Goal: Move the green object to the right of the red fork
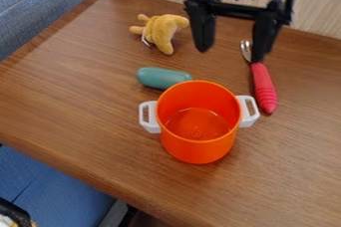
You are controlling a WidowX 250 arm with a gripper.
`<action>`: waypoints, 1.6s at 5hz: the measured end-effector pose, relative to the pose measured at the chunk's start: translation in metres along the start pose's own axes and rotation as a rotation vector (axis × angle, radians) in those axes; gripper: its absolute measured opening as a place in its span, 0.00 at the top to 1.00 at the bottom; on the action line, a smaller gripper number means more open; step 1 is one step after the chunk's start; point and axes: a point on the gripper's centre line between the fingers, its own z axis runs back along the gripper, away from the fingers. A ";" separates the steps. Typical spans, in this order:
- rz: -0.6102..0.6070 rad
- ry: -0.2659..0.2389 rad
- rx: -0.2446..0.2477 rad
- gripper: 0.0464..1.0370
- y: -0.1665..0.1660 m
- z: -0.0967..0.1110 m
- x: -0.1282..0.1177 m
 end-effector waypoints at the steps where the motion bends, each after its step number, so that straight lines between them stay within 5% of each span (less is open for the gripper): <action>1: 0.213 -0.117 0.015 0.04 0.019 0.024 0.003; 2: 0.454 -0.186 0.051 0.04 0.036 0.034 -0.004; 3: 0.707 -0.203 0.128 0.04 0.040 0.034 -0.009; 4: 0.947 -0.195 0.119 0.04 0.040 0.024 -0.013; 5: 1.051 -0.239 0.165 0.04 0.044 0.019 -0.014; 8: 1.144 -0.213 0.204 0.04 0.063 -0.023 -0.005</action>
